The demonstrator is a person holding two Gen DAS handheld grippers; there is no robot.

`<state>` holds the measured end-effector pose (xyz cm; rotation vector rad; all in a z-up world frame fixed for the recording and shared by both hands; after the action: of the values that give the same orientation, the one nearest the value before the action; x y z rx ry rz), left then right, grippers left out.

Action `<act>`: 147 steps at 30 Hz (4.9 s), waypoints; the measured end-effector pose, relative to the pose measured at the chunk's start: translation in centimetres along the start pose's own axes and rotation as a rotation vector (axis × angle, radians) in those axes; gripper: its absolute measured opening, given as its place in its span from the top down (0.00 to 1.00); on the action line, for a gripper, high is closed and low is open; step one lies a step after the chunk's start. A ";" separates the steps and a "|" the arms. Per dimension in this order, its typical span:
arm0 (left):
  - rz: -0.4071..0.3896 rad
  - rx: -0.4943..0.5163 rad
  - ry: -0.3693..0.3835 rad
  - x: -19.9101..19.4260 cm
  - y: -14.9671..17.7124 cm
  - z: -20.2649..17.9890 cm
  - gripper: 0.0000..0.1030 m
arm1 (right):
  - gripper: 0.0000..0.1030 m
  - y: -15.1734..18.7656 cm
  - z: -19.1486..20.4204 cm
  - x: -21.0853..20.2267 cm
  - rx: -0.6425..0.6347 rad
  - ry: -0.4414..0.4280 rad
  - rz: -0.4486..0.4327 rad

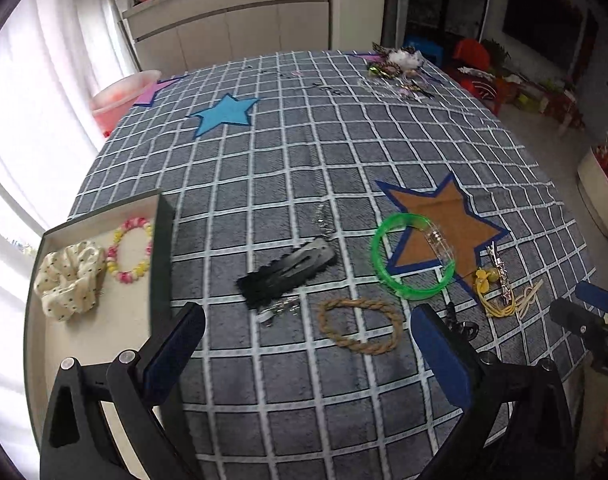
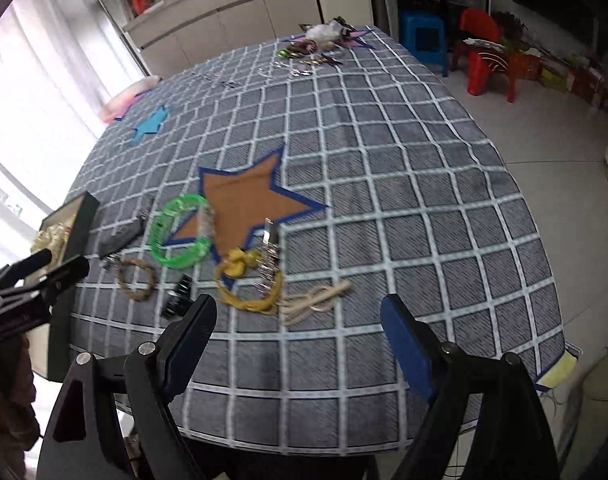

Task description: Organize jewelry

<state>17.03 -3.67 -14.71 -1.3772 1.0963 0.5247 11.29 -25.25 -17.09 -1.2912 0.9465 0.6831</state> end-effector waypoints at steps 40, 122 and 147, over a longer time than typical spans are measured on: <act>0.133 0.081 0.085 8.6 -2.3 -4.9 0.63 | 0.46 -0.1 0.1 4.2 -0.079 0.161 -0.083; -0.077 -0.499 -0.147 -5.6 10.2 26.7 0.86 | 0.46 -2.4 41.9 3.5 -0.666 -0.265 -0.036; -0.064 -0.431 -0.221 -5.8 9.1 25.7 0.85 | 0.22 -4.2 41.8 2.9 -0.615 -0.290 -0.040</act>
<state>14.64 23.82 -18.57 -1.6718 0.7828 0.8804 24.46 14.70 -17.14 -1.6780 0.4797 1.1516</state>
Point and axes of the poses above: each gripper's, at about its wrist camera, not at the fingertips, and x roughly the way its jaws point, z to its left, y to its underside, the point moved 10 cm from there along x, roughly the way its jaws point, and after that the axes turned 12 degrees about y, right-handed, at the moved point
